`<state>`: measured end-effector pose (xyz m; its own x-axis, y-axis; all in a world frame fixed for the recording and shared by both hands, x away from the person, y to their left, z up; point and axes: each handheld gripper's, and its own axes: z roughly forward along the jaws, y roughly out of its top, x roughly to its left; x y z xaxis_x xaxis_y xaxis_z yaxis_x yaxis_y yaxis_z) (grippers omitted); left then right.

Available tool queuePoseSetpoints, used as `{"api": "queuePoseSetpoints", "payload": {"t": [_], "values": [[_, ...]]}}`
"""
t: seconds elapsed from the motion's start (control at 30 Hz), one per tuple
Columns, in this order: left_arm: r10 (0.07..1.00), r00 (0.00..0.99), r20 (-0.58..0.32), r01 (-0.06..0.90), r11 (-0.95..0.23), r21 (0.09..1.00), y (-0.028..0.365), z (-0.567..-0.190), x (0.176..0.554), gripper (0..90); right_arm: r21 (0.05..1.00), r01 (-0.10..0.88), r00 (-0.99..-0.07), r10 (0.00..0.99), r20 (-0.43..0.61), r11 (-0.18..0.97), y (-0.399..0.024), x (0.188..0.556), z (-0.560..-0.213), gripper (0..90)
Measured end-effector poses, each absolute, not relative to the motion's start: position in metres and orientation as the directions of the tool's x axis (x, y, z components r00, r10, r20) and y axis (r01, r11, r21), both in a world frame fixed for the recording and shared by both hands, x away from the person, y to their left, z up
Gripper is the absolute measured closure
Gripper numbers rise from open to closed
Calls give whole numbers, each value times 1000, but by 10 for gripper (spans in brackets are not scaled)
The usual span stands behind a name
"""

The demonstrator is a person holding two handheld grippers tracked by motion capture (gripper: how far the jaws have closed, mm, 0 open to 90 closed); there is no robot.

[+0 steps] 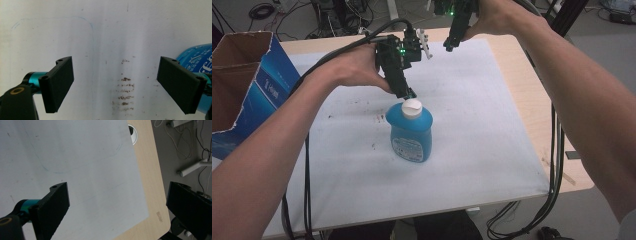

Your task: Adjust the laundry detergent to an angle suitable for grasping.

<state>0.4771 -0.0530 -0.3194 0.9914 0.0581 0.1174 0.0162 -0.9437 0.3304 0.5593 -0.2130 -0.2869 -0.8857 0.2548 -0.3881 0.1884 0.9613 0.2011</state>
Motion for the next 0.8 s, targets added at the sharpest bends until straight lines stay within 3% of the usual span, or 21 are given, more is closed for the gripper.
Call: {"api": "queuePoseSetpoints", "payload": {"t": [0.8], "values": [[70,989,130,22,-941,338,-41,-312,474,141,186,190,-886,250,-390,964,-209,553,-285,39]]}}
